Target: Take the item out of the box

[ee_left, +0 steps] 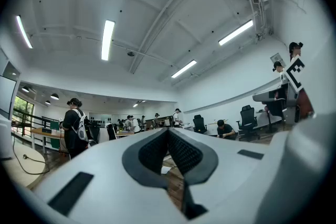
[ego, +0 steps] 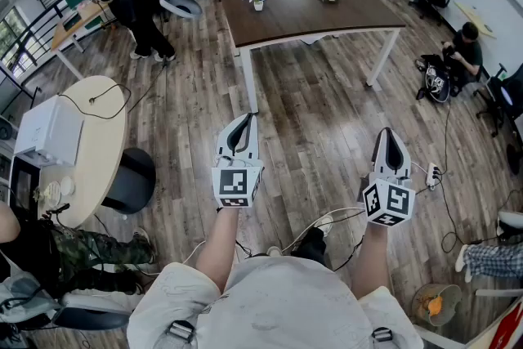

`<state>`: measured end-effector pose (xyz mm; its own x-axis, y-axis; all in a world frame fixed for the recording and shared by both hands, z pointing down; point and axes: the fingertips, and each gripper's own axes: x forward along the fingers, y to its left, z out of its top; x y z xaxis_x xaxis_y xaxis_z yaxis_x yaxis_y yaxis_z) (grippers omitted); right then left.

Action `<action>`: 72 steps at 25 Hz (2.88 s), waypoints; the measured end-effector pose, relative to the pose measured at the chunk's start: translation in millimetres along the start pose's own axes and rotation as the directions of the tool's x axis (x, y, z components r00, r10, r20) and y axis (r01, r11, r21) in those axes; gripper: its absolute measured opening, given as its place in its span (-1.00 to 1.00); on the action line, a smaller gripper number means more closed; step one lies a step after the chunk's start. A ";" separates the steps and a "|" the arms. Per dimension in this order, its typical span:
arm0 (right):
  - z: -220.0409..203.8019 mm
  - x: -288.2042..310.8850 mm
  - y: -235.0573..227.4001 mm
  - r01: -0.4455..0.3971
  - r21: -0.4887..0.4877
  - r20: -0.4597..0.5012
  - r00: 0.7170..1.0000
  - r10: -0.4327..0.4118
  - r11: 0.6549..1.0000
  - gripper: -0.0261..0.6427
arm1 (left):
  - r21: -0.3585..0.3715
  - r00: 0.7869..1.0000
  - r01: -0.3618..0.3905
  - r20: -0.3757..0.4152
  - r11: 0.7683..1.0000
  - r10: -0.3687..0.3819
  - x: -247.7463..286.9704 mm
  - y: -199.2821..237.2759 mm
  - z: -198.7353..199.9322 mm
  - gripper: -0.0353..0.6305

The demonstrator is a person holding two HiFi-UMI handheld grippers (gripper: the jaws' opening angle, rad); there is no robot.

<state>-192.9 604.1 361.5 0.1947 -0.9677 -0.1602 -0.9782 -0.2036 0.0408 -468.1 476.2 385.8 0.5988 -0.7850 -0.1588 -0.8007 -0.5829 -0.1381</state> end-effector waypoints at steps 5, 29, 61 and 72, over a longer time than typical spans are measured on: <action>-2.0 -5.0 5.2 -0.005 0.004 -0.007 1.000 0.006 1.000 -0.92 | 0.001 1.000 0.007 -0.005 1.000 -0.007 -4.3 -4.6 0.5 -0.89; -6.8 -1.5 1.6 -0.015 0.018 0.026 1.000 0.014 1.000 -0.07 | -0.017 0.999 0.028 -0.025 0.999 -0.029 0.7 -24.6 -8.4 -0.89; -72.8 129.9 -242.5 0.070 0.139 -0.031 0.997 -0.066 0.988 -0.05 | -0.033 0.983 0.136 -0.119 0.990 -0.139 245.0 -191.8 -35.8 -0.89; -80.5 170.0 -315.7 0.057 0.145 -0.020 0.998 -0.055 0.988 -0.05 | -0.017 0.989 0.101 -0.111 0.995 -0.102 311.5 -232.2 -33.5 -0.89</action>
<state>154.8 491.8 400.7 0.2497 -0.9577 -0.1429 -0.9655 -0.2350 -0.1122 -96.1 360.0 401.2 0.6721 -0.7397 -0.0347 -0.7364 -0.6626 -0.1365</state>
